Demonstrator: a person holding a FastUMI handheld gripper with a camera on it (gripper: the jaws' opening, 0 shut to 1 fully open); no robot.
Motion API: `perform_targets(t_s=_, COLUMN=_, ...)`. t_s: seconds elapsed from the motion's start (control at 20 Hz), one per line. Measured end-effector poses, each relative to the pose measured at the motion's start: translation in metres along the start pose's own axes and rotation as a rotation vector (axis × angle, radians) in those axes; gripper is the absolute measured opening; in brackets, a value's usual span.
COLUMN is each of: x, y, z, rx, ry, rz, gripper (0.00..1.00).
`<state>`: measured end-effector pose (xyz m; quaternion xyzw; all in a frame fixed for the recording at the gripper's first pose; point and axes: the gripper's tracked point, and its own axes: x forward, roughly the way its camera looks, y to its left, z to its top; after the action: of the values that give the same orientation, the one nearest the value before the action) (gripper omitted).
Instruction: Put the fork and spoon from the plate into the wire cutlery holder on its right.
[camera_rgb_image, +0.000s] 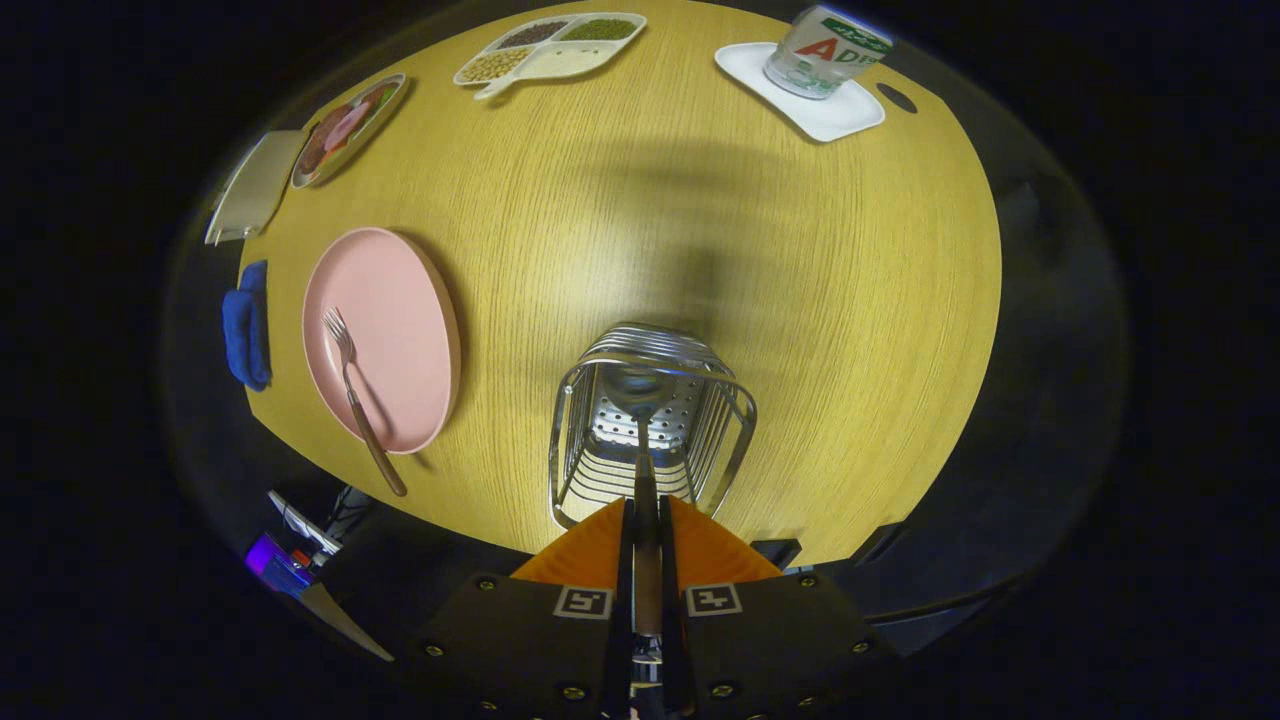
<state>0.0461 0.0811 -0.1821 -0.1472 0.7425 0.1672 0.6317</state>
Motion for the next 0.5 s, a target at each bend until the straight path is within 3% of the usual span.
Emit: perform_targets(t_s=0.5, x=-0.042, y=-0.014, z=-0.039, rx=0.098, ry=-0.164, rz=0.051, gripper=0.20)
